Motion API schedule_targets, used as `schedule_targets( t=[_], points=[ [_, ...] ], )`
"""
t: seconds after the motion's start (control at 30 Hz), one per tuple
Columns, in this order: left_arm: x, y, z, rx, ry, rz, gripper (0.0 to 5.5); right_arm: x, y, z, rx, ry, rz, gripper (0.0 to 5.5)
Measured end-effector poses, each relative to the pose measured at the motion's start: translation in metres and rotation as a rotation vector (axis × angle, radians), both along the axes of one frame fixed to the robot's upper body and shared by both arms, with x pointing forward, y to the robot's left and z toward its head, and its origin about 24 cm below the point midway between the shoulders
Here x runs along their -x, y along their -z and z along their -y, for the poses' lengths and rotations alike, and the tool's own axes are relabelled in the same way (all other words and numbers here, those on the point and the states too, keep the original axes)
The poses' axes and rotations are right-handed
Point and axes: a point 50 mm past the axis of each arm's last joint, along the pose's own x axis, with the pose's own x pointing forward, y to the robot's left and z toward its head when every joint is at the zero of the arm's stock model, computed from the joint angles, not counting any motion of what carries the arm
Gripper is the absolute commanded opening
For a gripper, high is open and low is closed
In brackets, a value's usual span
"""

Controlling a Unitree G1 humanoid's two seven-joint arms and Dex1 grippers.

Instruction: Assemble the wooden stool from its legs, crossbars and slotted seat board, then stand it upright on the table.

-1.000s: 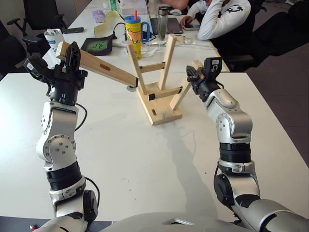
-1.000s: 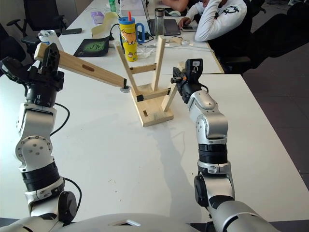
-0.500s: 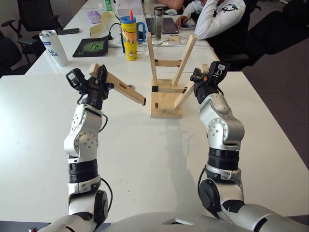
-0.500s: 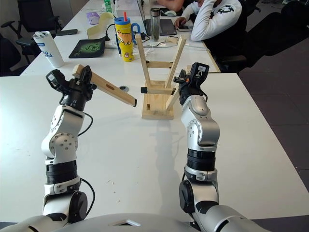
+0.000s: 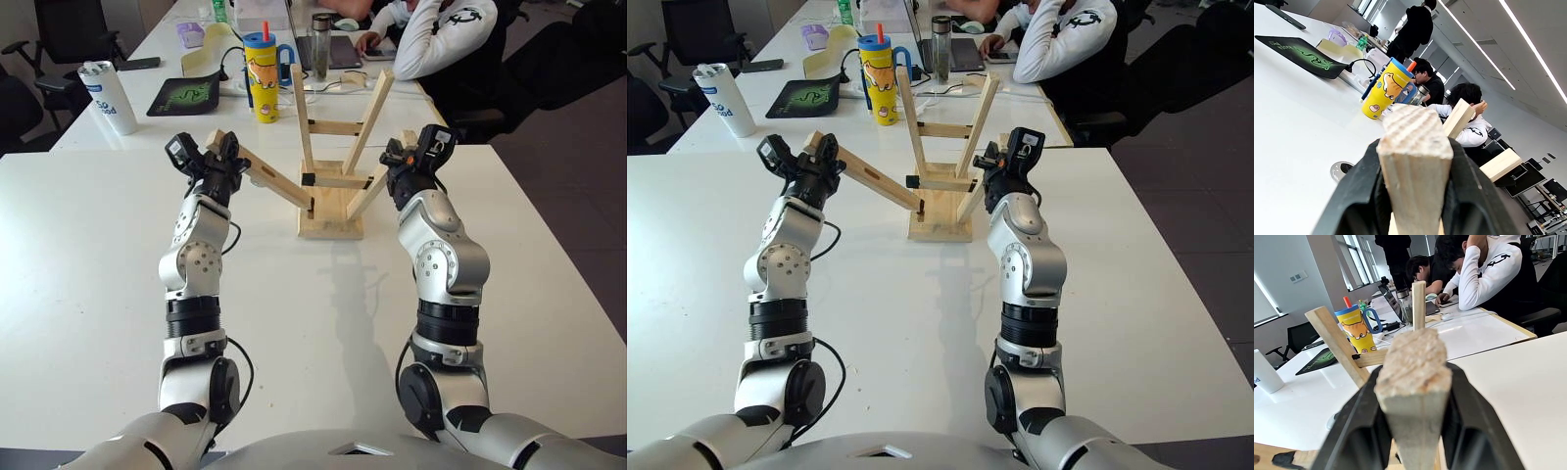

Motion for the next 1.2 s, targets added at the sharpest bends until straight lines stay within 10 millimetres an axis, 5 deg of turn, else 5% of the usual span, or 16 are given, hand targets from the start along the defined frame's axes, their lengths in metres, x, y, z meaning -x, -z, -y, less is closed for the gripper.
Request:
schedule_targets(
  t=[0.67,1.2],
  points=[
    [0.001,-0.002,0.013,-0.057,-0.138,-0.189,1.03,-0.001,0.0,0.0,0.051,0.001,0.02,1.04],
    [0.002,-0.02,0.033,-0.278,-0.081,-0.146,1.03,0.0,0.001,-0.002,0.055,-0.005,0.017,1.04]
  ],
)
